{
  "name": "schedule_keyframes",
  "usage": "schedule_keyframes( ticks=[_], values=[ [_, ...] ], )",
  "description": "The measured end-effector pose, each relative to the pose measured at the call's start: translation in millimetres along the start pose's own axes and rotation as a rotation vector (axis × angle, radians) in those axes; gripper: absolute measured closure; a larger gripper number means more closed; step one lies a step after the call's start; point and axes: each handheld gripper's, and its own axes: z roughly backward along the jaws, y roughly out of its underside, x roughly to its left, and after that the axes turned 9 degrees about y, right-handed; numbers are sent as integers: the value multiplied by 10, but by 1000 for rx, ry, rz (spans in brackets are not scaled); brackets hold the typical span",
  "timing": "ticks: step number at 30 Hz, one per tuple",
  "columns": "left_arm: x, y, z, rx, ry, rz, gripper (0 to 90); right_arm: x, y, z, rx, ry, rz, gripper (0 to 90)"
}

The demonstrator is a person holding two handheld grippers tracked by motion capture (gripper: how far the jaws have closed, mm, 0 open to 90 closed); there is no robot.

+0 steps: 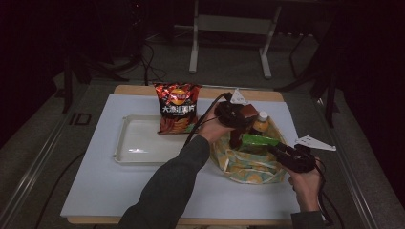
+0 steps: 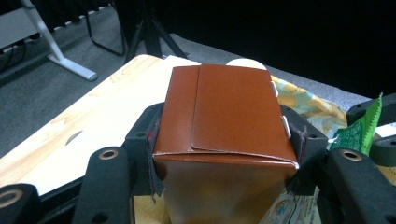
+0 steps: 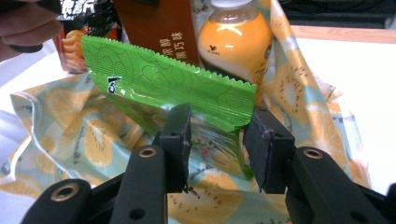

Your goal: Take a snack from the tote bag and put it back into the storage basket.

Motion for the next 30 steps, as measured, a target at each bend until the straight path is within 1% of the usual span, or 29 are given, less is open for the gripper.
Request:
schedule_keyframes(
  ticks=[3,5,9,12,13,14,15,19,25,28,30],
  values=[
    [1,-5,32,-6,5,6,420,-3,-5,-10,-4,10,-2,613],
    [-12,-11,61,-6,3,2,420,-10,-9,-16,-6,16,-3,611],
    [-50,-15,142,-20,-5,0,421,-20,-24,-49,-7,31,-21,610],
    [-52,-23,248,-44,-12,16,421,-7,-41,-85,-5,39,-14,609],
    [-52,-23,248,-44,-12,16,421,-7,-41,-85,-5,39,-14,609],
    [-54,-28,310,-60,-10,26,421,8,-51,-100,-1,45,-5,608],
    [-56,-31,346,-61,-11,26,421,26,-62,-115,0,51,7,608],
    [-62,-33,464,-57,-7,27,422,31,-78,-140,3,58,15,608],
    [-86,2,639,-56,-10,34,421,28,-77,-189,6,63,-2,608],
    [-114,24,721,-29,-32,20,422,33,-86,-218,12,65,-2,608],
    [-126,36,775,-17,-31,14,421,28,-100,-232,15,71,-6,608]
  ],
)
